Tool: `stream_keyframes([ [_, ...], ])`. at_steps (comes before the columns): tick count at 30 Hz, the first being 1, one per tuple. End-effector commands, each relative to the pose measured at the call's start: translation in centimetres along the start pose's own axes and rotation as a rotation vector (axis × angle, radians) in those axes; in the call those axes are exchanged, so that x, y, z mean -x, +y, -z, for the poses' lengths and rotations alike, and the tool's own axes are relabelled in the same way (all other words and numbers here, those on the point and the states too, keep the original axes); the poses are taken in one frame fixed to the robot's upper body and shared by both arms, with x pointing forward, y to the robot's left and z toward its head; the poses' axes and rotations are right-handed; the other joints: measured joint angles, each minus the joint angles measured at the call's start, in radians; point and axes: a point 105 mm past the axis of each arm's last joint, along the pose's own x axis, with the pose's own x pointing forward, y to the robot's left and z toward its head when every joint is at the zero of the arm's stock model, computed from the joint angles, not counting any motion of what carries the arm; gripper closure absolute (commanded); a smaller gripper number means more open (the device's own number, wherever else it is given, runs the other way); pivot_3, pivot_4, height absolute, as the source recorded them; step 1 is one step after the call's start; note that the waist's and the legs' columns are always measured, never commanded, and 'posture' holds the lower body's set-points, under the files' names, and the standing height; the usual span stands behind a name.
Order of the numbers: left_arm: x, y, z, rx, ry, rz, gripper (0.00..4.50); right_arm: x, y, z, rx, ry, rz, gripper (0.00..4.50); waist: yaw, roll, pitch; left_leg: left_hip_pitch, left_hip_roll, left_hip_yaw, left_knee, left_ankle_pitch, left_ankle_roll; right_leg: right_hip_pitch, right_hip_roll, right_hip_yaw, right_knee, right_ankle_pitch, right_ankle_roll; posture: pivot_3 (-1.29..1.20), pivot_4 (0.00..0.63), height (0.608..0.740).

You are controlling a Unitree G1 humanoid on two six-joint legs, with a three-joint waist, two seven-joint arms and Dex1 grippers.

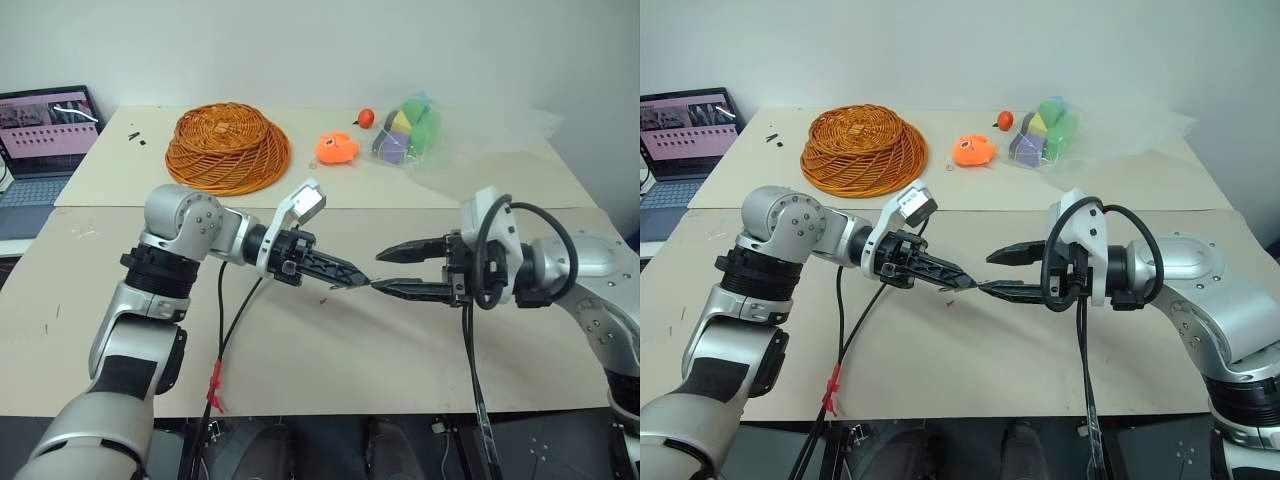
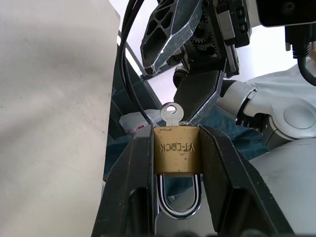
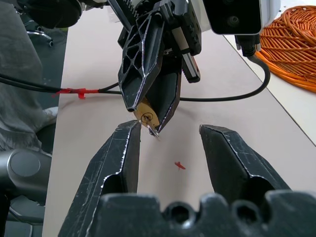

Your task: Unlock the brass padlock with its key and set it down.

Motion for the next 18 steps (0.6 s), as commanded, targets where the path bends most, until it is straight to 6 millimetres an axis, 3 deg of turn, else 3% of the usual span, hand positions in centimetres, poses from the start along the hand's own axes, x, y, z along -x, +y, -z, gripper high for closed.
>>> stream_keyframes([
  [1,0.14,-1.27,-0.95,-0.059,-0.011,0.032,3.64,0.47,0.14,-0.98,0.035,-0.019,0.003,2.07,0.000,0.000,0.000,0.000,0.000,0.000,0.000,0.000,0.000,0.000,0.000,0.000,0.000,0.000,0.000,0.00,0.150,0.739],
  [15,0.04,-1.32,-0.73,-0.055,-0.002,0.033,3.64,-0.18,0.46,-0.86,0.022,-0.034,-0.012,2.07,0.000,0.000,0.000,0.000,0.000,0.000,0.000,0.000,0.000,0.000,0.000,0.000,0.000,0.000,0.000,0.00,0.150,0.739],
  [18,0.04,-1.44,-0.91,-0.058,-0.004,0.036,3.64,-0.43,0.67,-0.81,0.019,-0.038,-0.019,2.90,0.000,0.000,0.000,0.000,0.000,0.000,0.000,0.000,0.000,0.000,0.000,0.000,0.000,0.000,0.000,0.00,0.150,0.739],
])
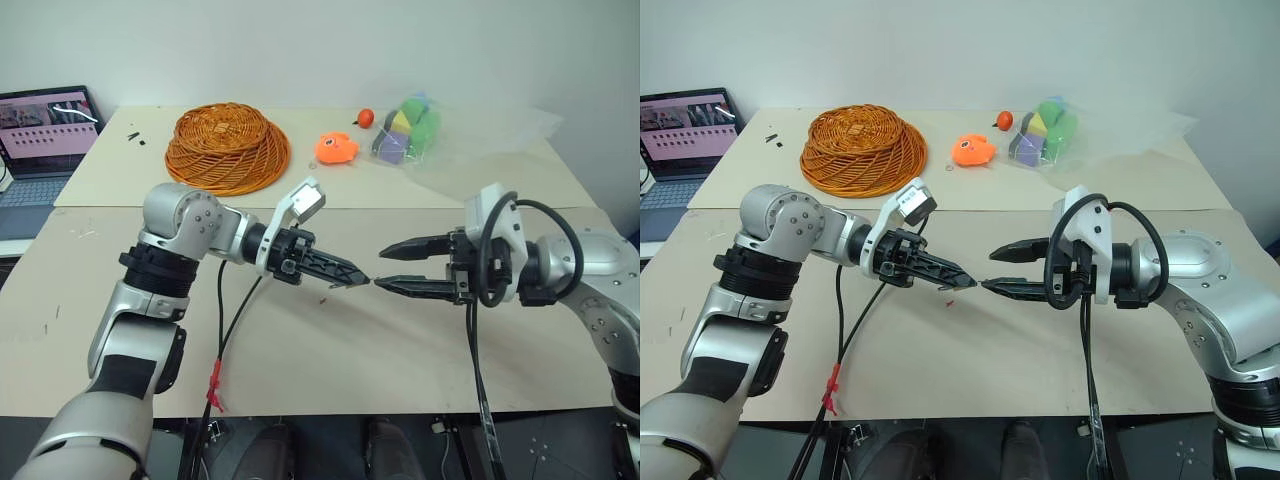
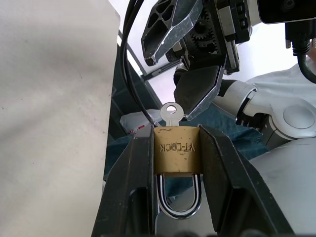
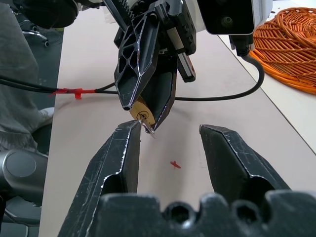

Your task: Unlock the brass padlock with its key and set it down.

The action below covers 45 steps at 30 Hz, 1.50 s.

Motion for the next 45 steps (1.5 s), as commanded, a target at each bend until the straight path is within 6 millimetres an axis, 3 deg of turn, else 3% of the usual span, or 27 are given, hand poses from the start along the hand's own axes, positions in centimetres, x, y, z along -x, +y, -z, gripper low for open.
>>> stream_keyframes([
  [1,0.1,-1.4,-0.9,-0.057,-0.005,0.036,3.64,-0.3,0.7,-0.7,0.023,-0.024,-0.023,3.16,0.000,0.000,0.000,0.000,0.000,0.000,0.000,0.000,0.000,0.000,0.000,0.000,0.000,0.000,0.000,0.00,0.150,0.739],
  [3,0.1,-1.5,-1.0,-0.058,-0.006,0.035,3.64,-0.4,0.8,-0.7,0.021,-0.025,-0.025,3.98,0.000,0.000,0.000,0.000,0.000,0.000,0.000,0.000,0.000,0.000,0.000,0.000,0.000,0.000,0.000,0.00,0.150,0.739],
  [5,0.1,-1.4,-1.0,-0.059,-0.006,0.032,3.64,-0.5,0.9,-0.7,0.020,-0.026,-0.027,4.47,0.000,0.000,0.000,0.000,0.000,0.000,0.000,0.000,0.000,0.000,0.000,0.000,0.000,0.000,0.000,0.00,0.150,0.739],
  [16,0.1,-1.3,-0.9,-0.097,0.013,0.012,3.64,-0.4,0.7,-0.6,0.019,-0.020,-0.014,4.47,0.000,0.000,0.000,0.000,0.000,0.000,0.000,0.000,0.000,0.000,0.000,0.000,0.000,0.000,0.000,0.00,0.150,0.739],
  [22,-0.9,-1.3,0.8,-0.371,0.204,-0.090,3.64,-0.3,0.6,-0.1,-0.008,0.017,-0.036,4.47,0.001,0.000,0.000,-0.001,0.000,0.000,0.000,0.000,0.000,-0.001,0.000,0.000,0.000,0.000,0.000,0.00,0.150,0.739],
  [31,-1.2,-0.4,0.4,-0.648,0.296,-0.199,3.64,-0.3,0.5,0.4,-0.029,0.049,-0.050,4.47,0.004,0.000,0.000,-0.001,0.000,0.000,0.000,0.000,0.001,0.000,0.000,0.000,-0.001,0.000,0.000,0.00,0.150,0.739],
  [37,-1.1,1.1,-1.4,-0.914,0.319,-0.357,3.64,-0.2,0.5,0.6,-0.041,0.068,-0.050,4.47,0.008,0.000,0.000,-0.001,0.000,0.000,0.000,0.000,0.001,0.000,0.000,0.000,-0.001,0.000,0.000,0.00,0.150,0.739],
  [45,-1.8,0.7,-3.7,-1.117,0.273,-0.417,3.64,-0.2,0.3,0.8,-0.040,0.077,-0.041,4.47,0.012,0.000,0.000,-0.001,0.000,0.001,0.000,-0.001,0.002,-0.001,0.000,0.000,-0.001,0.000,0.000,0.00,0.150,0.739],
])
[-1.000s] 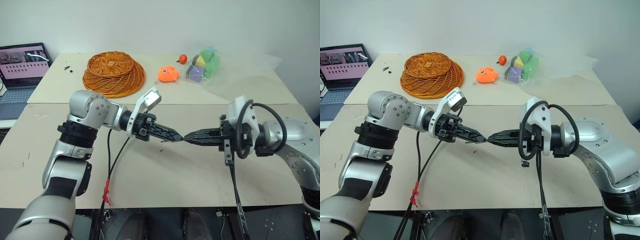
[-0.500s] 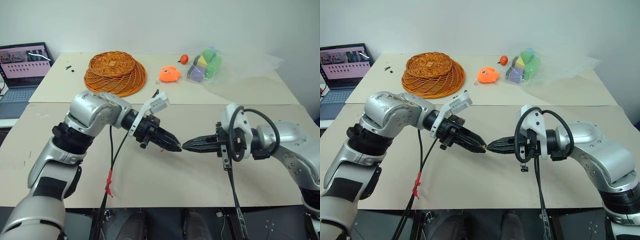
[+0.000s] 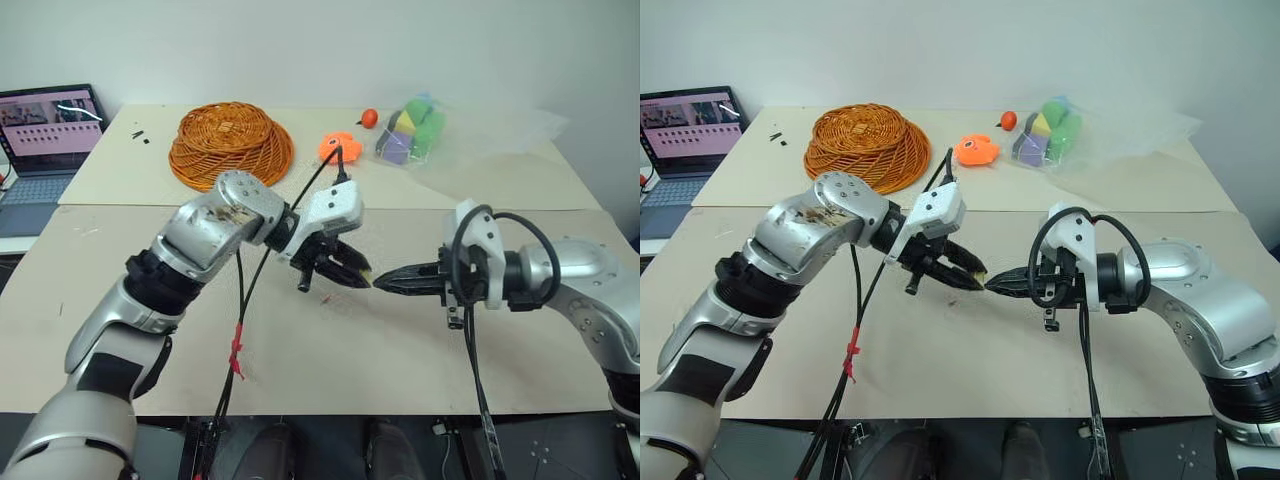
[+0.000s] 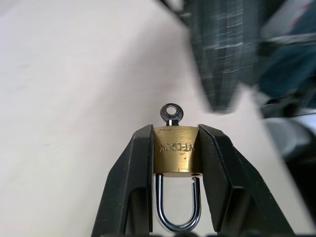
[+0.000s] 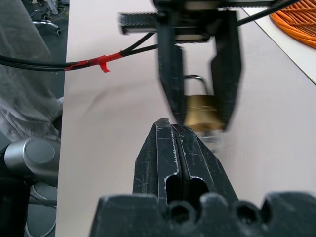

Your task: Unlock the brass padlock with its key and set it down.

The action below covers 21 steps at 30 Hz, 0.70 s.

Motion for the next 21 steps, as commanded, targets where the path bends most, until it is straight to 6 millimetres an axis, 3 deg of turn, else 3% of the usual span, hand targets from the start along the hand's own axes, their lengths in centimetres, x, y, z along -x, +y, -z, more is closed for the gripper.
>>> stream_keyframes([
  [1,0.6,0.6,-1.7,-0.107,-0.025,-0.051,3.64,0.4,0.0,-1.1,0.050,-0.015,0.009,4.47,0.001,0.000,0.000,0.000,0.000,0.000,0.000,0.000,0.000,0.000,0.000,0.000,0.000,0.000,0.000,0.00,0.150,0.739],
  [7,0.6,0.9,-1.8,-0.040,-0.056,-0.048,3.64,0.5,-0.1,-1.2,0.065,-0.016,0.018,4.47,0.000,0.000,0.000,0.000,0.000,0.000,0.000,0.000,0.000,0.000,0.000,0.000,0.000,0.000,0.000,0.00,0.150,0.739],
  [10,0.7,0.5,-2.0,0.118,-0.103,0.004,3.64,0.9,-0.5,-1.4,0.102,-0.012,0.040,4.47,0.000,0.000,0.000,0.000,0.000,0.000,0.001,0.000,0.001,0.000,0.000,0.000,0.000,0.000,0.000,0.00,0.150,0.739],
  [21,1.8,-1.6,0.5,0.705,-0.156,0.186,3.64,2.5,-1.5,-2.1,0.212,0.033,0.108,4.47,-0.012,0.000,0.000,0.000,0.000,0.000,0.001,0.000,0.001,0.000,0.000,0.000,0.001,-0.001,0.001,0.00,0.150,0.739],
])
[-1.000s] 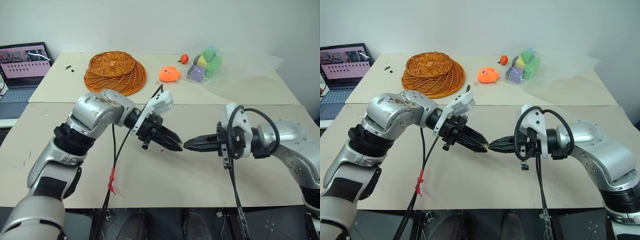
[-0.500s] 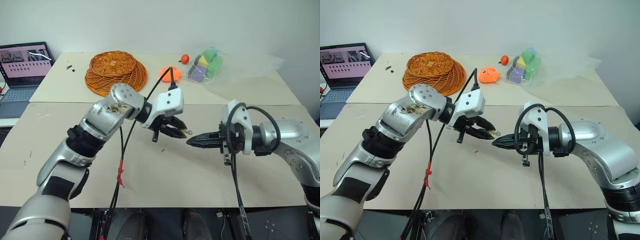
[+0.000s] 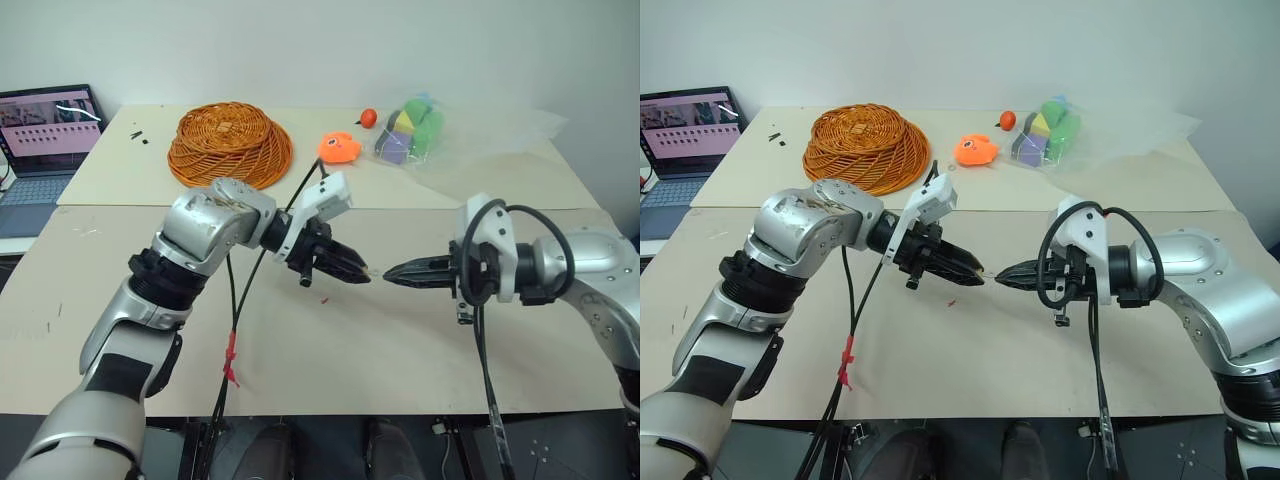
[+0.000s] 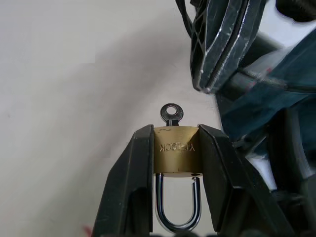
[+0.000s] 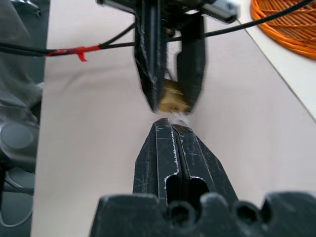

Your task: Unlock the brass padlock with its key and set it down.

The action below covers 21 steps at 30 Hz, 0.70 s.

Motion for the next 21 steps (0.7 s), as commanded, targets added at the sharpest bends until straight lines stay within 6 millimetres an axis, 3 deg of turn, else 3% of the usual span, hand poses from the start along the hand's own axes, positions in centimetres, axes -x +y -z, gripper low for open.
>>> stream_keyframes([
  [1,0.7,-0.7,0.1,0.114,-0.023,0.048,3.64,0.9,-0.3,-1.4,0.085,-0.012,0.027,4.47,-0.001,0.000,0.000,0.000,0.000,0.000,0.000,0.000,0.000,0.000,0.000,0.000,0.000,0.000,0.000,0.00,0.150,0.739],
  [3,0.7,-0.5,0.2,0.135,-0.023,0.048,3.64,0.9,-0.1,-1.5,0.079,-0.012,0.014,4.47,-0.001,0.000,0.000,0.000,0.000,0.000,0.000,0.000,0.000,0.000,0.000,0.000,0.000,0.000,0.000,0.00,0.150,0.739],
  [6,0.6,-0.4,0.1,0.151,-0.028,0.052,3.64,0.7,0.1,-1.6,0.078,-0.016,0.006,3.82,0.000,0.000,0.000,0.000,0.000,0.000,0.000,0.000,0.000,0.000,0.000,0.000,0.000,0.000,0.000,0.00,0.150,0.739],
  [9,0.5,-0.7,-0.4,0.153,-0.035,0.071,3.64,0.5,0.4,-1.6,0.077,-0.021,-0.005,2.74,0.000,0.000,0.000,0.000,0.000,0.000,0.000,0.000,-0.001,0.000,0.000,0.000,0.000,0.000,0.000,0.00,0.150,0.739],
  [21,0.1,-2.6,-2.1,0.129,-0.049,0.142,3.64,-0.7,1.1,-1.6,0.070,-0.061,-0.028,2.74,0.000,0.000,0.000,0.000,0.000,0.000,0.000,0.000,-0.001,0.000,0.000,0.000,0.000,0.000,0.000,0.00,0.150,0.739],
])
